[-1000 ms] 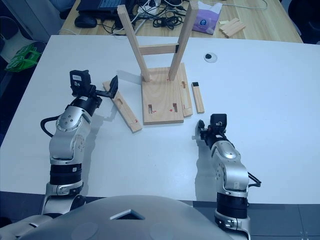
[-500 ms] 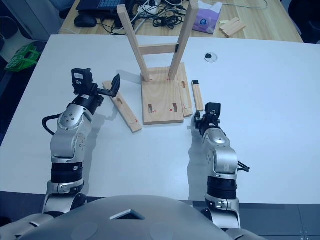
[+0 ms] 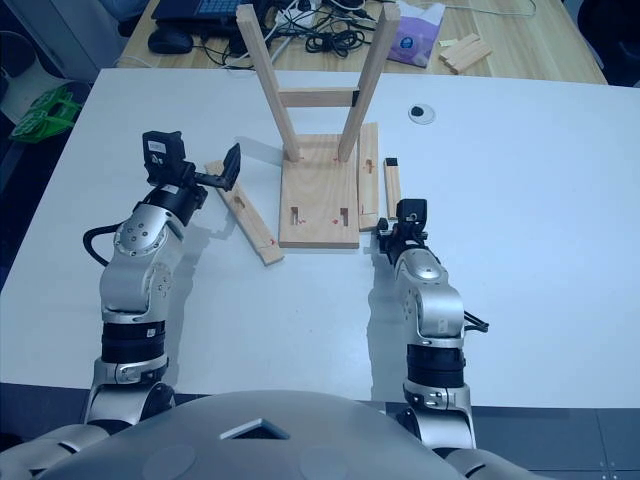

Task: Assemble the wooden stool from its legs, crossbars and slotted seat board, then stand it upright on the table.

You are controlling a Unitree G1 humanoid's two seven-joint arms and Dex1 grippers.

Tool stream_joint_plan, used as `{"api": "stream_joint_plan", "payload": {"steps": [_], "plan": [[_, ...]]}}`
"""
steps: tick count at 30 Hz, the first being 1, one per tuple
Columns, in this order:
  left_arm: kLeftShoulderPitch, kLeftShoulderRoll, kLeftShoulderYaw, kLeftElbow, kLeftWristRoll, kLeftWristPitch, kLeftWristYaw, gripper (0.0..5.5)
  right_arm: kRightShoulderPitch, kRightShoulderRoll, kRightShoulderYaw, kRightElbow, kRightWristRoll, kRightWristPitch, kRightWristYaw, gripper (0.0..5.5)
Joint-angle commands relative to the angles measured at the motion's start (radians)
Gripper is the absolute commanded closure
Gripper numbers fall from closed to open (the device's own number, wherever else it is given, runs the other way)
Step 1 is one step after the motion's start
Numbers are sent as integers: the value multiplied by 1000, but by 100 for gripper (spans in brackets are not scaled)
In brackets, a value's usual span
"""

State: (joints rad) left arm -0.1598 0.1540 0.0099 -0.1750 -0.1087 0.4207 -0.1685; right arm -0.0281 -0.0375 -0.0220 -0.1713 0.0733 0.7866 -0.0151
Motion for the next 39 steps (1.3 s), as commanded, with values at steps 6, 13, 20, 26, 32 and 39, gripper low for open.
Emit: {"api": "stream_joint_plan", "payload": {"steps": [6, 13, 20, 26, 32, 39], "plan": [[-9, 2, -5, 2, 3, 11, -3, 10, -89, 23, -69, 221, 7, -39, -30, 325], [-9, -3, -7, 3, 2, 9, 2, 10, -103, 60, -107, 287, 53, -15, -12, 400], [-32, 2, 3, 8, -2, 5, 0, 10, -103, 50, -115, 305, 54, -63, -14, 420], [-134, 57, 68, 6, -20, -15, -23, 10, -99, -31, -56, 237, -91, -301, -75, 420], [-497, 331, 137, 68, -35, -117, -226, 10, -99, -353, -23, 85, -278, -441, 55, 420], [-969, 561, -159, 391, 238, -577, -591, 10, -430, -1043, -13, 186, -537, -784, 379, 420]]}}
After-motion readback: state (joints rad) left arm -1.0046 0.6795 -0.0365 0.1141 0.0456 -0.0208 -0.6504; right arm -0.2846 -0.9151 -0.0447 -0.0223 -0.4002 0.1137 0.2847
